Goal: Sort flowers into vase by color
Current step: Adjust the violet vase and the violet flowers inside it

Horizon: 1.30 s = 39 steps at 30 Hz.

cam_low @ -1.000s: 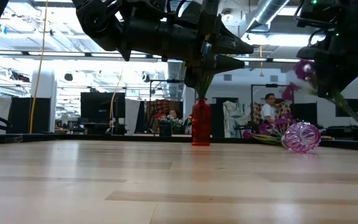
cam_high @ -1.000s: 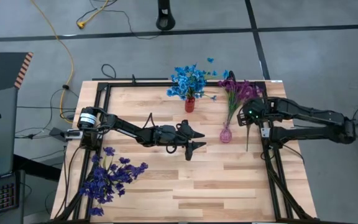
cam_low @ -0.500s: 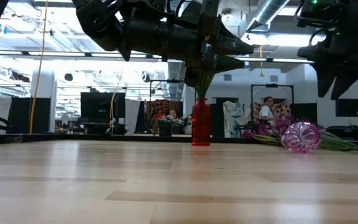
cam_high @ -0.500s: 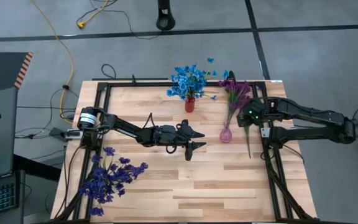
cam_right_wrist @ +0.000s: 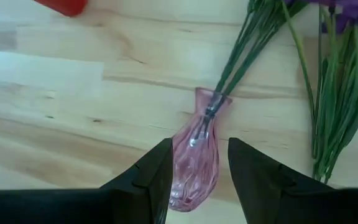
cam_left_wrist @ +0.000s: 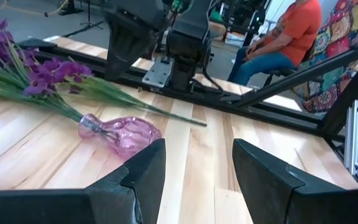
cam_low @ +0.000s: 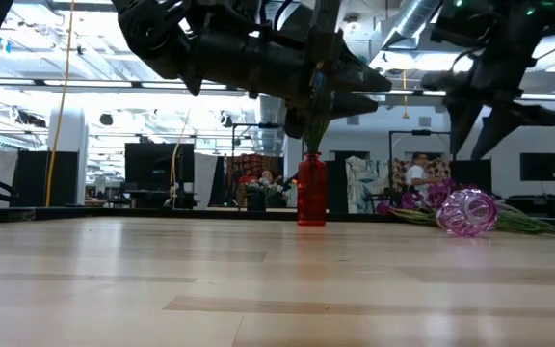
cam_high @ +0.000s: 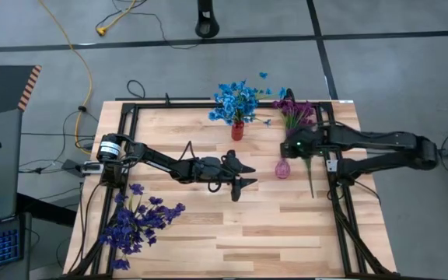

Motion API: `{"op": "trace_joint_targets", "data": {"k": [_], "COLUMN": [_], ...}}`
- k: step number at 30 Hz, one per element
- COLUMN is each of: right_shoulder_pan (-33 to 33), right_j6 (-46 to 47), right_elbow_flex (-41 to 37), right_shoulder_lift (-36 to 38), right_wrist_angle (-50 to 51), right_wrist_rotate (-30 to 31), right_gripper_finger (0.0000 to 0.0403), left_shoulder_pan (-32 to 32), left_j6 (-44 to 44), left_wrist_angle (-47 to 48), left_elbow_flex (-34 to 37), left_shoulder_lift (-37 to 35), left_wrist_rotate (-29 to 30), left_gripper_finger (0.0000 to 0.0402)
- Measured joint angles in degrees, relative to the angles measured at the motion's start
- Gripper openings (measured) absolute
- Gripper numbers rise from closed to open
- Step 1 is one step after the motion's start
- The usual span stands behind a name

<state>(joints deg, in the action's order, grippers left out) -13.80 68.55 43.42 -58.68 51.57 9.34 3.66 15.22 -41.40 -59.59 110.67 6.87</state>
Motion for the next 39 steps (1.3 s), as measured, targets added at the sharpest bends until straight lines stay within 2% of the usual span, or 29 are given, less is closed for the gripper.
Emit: {"op": "trace_joint_targets", "data": {"k": [19,34,39], "right_shoulder_pan": [-0.26,-0.77,-1.38], "right_j6": [-0.04,0.44,-1.39], "right_elbow_flex": [0.00,0.04,0.09], "right_shoulder_lift": [-17.85,-22.77,-26.15], "right_wrist_angle": [-7.81,-9.37,-10.70], "right_wrist_rotate": [-0.04,0.98,-0.94], "right_gripper_finger": [0.0180,0.0180,0.0180], "left_shoulder_pan": [-0.02,0.00,0.00], "left_j6": [-0.02,-0.02,-0.02], "left_wrist_angle": [2.09,2.43,3.42], "left_elbow_flex": [0.00,0.00,0.00], "left_shoulder_lift": [0.00,0.00,0.00], "left_wrist_rotate": [0.00,0.00,0.00], "left_gripper_finger": [0.0174,0.0174,0.0174]}}
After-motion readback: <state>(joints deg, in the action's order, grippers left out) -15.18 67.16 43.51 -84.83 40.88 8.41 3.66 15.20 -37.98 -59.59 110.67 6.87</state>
